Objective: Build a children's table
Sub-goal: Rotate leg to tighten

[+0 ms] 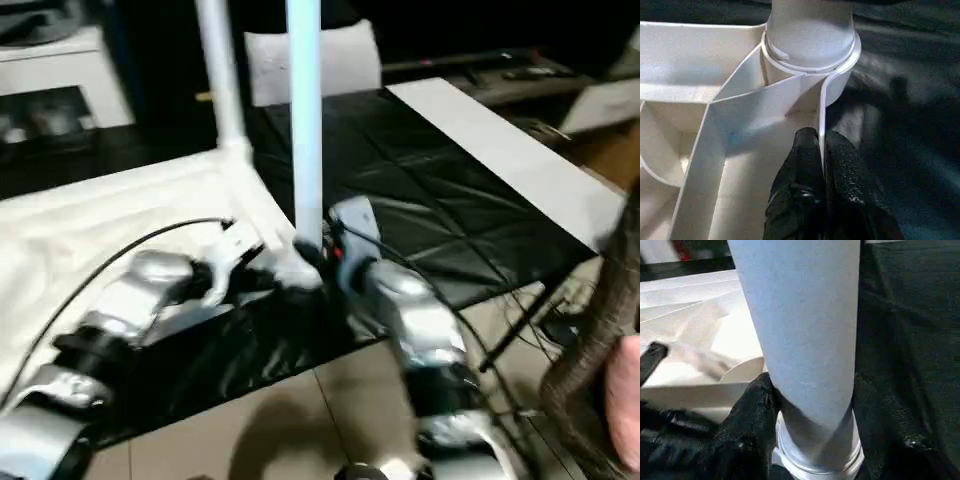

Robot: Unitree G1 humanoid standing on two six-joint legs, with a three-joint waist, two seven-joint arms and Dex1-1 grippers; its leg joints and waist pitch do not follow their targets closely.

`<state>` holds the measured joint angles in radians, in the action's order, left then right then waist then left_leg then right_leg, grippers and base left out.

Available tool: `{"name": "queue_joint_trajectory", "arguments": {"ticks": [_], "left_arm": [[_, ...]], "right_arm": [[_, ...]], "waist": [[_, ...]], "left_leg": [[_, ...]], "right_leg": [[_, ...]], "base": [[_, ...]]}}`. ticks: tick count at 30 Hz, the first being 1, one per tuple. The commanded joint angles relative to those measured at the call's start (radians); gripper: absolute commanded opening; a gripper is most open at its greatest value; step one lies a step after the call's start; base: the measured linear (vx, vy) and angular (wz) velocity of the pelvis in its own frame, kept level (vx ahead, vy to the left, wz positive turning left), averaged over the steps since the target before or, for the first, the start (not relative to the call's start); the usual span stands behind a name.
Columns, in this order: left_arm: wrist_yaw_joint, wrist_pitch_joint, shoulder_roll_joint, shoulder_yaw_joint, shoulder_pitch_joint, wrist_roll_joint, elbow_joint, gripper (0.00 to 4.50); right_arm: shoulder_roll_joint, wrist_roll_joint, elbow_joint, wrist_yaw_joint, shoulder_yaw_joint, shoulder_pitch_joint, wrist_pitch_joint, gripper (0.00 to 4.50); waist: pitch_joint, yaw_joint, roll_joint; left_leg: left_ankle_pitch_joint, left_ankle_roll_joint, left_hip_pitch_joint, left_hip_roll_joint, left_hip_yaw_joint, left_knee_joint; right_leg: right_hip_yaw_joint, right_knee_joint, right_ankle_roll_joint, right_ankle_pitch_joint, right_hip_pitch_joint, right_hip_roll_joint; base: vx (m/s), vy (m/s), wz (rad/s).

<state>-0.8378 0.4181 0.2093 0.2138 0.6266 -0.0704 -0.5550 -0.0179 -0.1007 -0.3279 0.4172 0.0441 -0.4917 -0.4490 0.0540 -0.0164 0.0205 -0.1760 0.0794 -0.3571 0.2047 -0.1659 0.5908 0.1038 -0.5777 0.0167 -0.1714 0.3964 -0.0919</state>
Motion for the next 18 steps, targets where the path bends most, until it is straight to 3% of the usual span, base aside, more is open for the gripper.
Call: {"name": "queue_joint_trajectory", "arguments": {"ticks": [1,2,4,7,10,11,14,16,18], "left_arm": [[0.053,0.002,-0.054,0.0,0.036,0.017,0.032,0.0],[0.055,0.011,-0.055,-0.002,0.034,0.019,0.04,0.0],[0.059,0.015,-0.054,-0.002,0.033,0.02,0.048,0.0],[0.017,-0.035,-0.017,0.014,0.022,0.014,0.054,0.0],[-0.025,-0.066,0.01,0.024,0.012,0.012,0.058,0.0],[-0.084,-0.095,0.042,0.034,0.001,0.016,0.064,0.0],[-0.15,-0.151,0.08,0.047,-0.01,0.02,0.068,0.0],[-0.18,-0.16,0.093,0.052,-0.015,0.026,0.072,0.0],[-0.269,-0.233,0.136,0.076,-0.027,0.034,0.076,0.0]], "right_arm": [[0.079,-0.02,-0.025,0.037,0.086,-0.004,-0.005,2.24],[0.081,-0.012,-0.019,0.036,0.089,-0.001,0.007,2.59],[0.082,-0.008,-0.011,0.033,0.087,0.003,0.012,2.59],[0.04,-0.006,0.025,0.076,0.093,0.035,0.061,3.0],[0.001,-0.016,0.048,0.124,0.092,0.057,0.091,3.1],[-0.049,-0.027,0.066,0.184,0.085,0.074,0.111,3.37],[-0.125,-0.015,0.068,0.265,0.091,0.089,0.149,3.57],[-0.149,-0.011,0.062,0.289,0.091,0.09,0.166,3.67],[-0.208,-0.031,0.07,0.389,0.086,0.097,0.199,3.91]], "waist": [[-0.062,0.006,0.005],[-0.063,0.007,0.005],[-0.064,0.009,0.004],[-0.065,0.014,0.006],[-0.071,0.024,0.006],[-0.072,0.026,0.007],[-0.076,0.036,0.005],[-0.077,0.038,0.008],[-0.075,0.043,0.011]], "left_leg": [[-0.379,-0.011,0.003,0.01,0.014,-0.079],[-0.369,-0.016,0.004,0.011,0.011,-0.078],[-0.347,-0.021,0.003,0.013,0.009,-0.078],[-0.326,-0.027,0.003,0.013,0.005,-0.076],[-0.273,-0.039,-0.003,0.015,0.004,-0.076],[-0.257,-0.043,-0.002,0.015,0.001,-0.074],[-0.198,-0.064,-0.005,0.015,-0.002,-0.071],[-0.19,-0.067,-0.007,0.016,-0.001,-0.07],[-0.197,-0.066,-0.002,0.018,-0.003,-0.07]], "right_leg": [[-0.035,0.088,0.127,-0.42,-0.042,-0.048],[-0.038,0.085,0.137,-0.401,-0.042,-0.049],[-0.043,0.079,0.153,-0.371,-0.045,-0.049],[-0.045,0.081,0.157,-0.361,-0.042,-0.049],[-0.049,0.071,0.172,-0.28,-0.049,-0.048],[-0.05,0.068,0.185,-0.246,-0.05,-0.047],[-0.051,0.056,0.212,-0.163,-0.056,-0.047],[-0.051,0.054,0.221,-0.147,-0.059,-0.049],[-0.051,0.056,0.229,-0.156,-0.056,-0.047]], "base": [[0.0,0.0,0.0],[0.0,0.0,0.0],[0.0,0.0,0.0],[0.0,0.0,0.0],[0.0,0.0,0.0],[0.0,0.0,0.0],[0.0,0.0,0.0],[0.0,0.0,0.0],[0.0,0.0,0.0]]}}
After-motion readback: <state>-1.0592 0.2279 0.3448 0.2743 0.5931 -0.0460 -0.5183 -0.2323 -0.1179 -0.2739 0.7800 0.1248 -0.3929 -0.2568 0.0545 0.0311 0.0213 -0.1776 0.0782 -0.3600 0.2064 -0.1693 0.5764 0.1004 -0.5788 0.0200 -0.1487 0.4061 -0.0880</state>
